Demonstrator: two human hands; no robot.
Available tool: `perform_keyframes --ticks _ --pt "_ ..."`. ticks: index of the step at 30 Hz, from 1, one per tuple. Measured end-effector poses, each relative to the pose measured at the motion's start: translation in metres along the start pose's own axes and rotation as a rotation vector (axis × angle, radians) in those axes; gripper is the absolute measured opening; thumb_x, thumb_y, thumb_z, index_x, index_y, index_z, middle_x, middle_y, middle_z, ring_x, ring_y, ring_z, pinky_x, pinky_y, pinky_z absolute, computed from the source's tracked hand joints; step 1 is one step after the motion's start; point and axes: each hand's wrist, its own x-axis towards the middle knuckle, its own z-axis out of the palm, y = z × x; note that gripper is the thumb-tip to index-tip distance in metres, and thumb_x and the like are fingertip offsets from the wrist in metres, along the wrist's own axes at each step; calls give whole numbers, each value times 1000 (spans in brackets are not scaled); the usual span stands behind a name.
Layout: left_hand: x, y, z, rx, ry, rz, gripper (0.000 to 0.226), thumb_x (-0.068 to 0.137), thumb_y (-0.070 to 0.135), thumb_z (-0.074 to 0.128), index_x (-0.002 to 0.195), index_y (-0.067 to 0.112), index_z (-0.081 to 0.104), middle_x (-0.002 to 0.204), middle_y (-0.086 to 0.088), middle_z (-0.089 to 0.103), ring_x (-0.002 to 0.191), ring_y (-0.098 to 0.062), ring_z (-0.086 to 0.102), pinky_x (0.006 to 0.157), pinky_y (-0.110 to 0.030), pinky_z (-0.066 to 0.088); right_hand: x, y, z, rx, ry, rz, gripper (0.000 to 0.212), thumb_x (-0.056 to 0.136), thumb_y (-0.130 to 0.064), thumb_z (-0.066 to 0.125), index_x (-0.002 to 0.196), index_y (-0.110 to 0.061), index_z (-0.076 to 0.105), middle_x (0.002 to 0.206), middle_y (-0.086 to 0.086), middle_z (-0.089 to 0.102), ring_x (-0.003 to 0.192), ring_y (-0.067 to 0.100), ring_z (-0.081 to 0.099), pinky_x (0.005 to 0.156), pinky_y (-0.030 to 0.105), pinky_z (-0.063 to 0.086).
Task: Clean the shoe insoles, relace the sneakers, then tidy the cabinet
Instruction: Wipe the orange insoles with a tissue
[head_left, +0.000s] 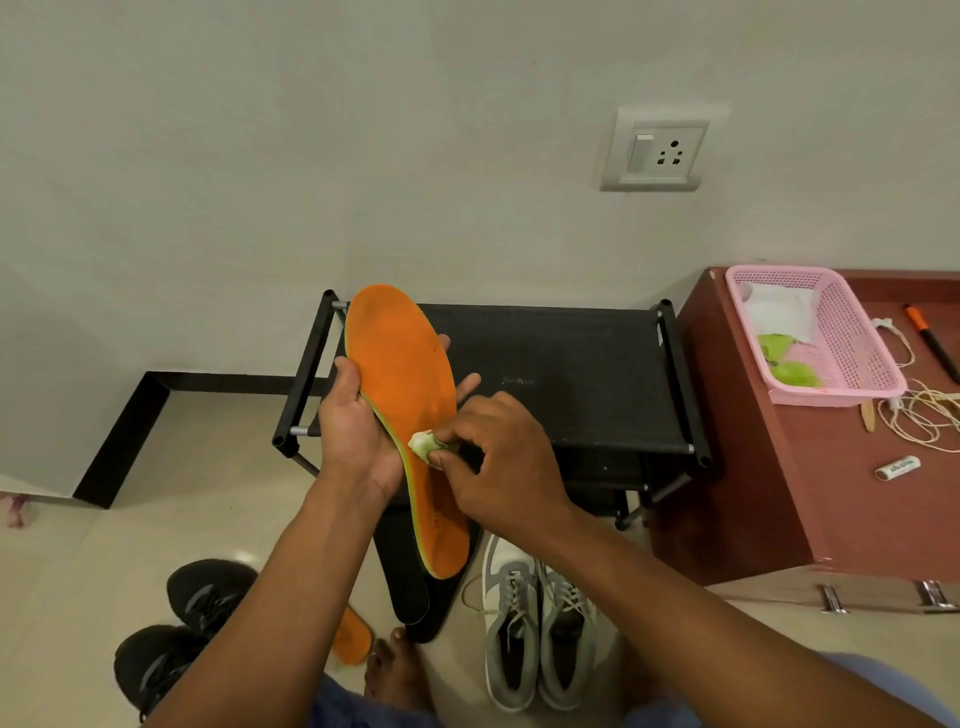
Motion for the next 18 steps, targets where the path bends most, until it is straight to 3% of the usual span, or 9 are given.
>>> perform_keyframes --ticks 5,9,12,15,18 --pt "-1 -12 5 139 25 -80 84 101 73 18 153 10 38 148 -21 55 140 -39 50 123 -55 28 8 8 -6 -104 124 29 13 87 -35 75 92 -23 73 88 -7 66 83 11 53 68 29 46" --pt "-9 -22 17 268 36 -121 77 103 68 19 138 11 57 137 -17 65 127 -36 63 105 -52 48 18 20 -15 -174 215 82 10 89 -32 76 93 -23 74 88 -7 67 82 9 51 70 28 45" --pt "-11 -22 21 313 23 -124 74 104 67 19 142 13 54 137 -16 66 126 -34 64 101 -51 51 19 24 -18 -174 223 109 15 90 -36 75 97 -24 76 90 -7 69 83 7 49 71 24 38" --pt "-9 -20 19 300 15 -121 80 102 70 19 145 11 51 139 -17 64 128 -35 62 105 -52 49 17 24 -16 -90 189 113 16 88 -34 78 99 -23 77 92 -8 70 84 10 54 70 26 44" --pt "-3 -16 11 214 10 -116 87 100 75 18 152 10 42 146 -19 58 137 -38 54 118 -55 35 14 17 -12 -16 103 91 19 85 -36 78 99 -24 77 93 -9 71 86 13 56 72 35 51"
